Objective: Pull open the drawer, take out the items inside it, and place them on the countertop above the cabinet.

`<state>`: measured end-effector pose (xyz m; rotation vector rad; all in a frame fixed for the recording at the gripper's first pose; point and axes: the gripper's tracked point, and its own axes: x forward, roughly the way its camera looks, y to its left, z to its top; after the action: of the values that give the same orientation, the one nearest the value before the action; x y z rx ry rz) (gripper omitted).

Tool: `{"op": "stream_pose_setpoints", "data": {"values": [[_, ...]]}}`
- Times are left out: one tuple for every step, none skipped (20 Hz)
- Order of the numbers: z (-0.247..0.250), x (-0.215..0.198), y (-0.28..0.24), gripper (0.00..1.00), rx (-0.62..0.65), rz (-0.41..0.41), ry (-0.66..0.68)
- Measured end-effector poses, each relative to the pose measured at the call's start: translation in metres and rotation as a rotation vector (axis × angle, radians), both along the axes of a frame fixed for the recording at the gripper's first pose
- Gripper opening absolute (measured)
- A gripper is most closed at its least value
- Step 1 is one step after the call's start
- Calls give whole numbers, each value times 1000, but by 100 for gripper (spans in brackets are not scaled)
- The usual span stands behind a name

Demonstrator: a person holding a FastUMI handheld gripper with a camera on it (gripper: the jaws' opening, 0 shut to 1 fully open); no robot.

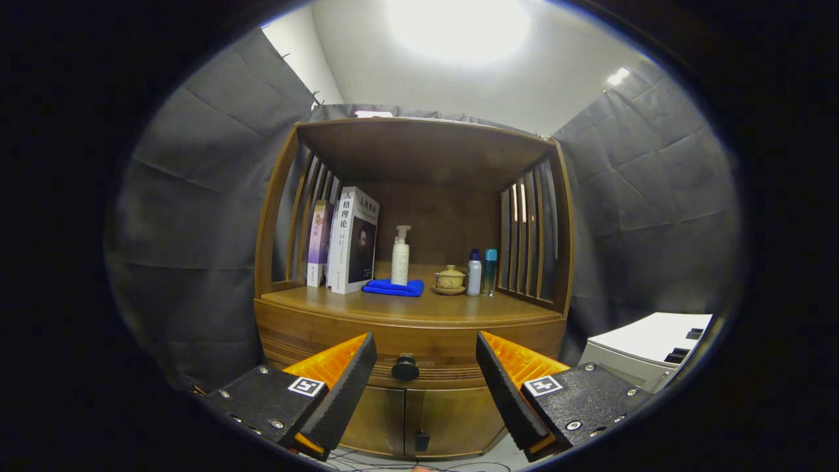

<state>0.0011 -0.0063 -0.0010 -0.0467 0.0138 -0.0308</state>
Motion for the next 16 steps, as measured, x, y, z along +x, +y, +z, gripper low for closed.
{"op": "stream_pose_setpoints", "data": {"values": [[2,1,-3,95,2,-16,1],[7,5,1,95,15,-7,-7],[11,9,4,94,23,-4,-13],[14,12,4,94,21,-6,-16],[15,18,3,94,15,-11,-16],[14,23,2,95,19,-22,-12],[14,30,3,95,34,-28,-8],[12,37,6,95,51,-30,-4],[7,45,6,95,61,-38,10],[-1,53,6,95,62,-41,28],[-8,60,8,95,60,-42,47],[-14,68,10,95,55,-40,63],[-23,75,13,95,47,-34,83],[-32,81,14,95,37,-34,108],[-42,88,18,95,29,-27,131],[-51,93,22,95,25,-20,157]]}}
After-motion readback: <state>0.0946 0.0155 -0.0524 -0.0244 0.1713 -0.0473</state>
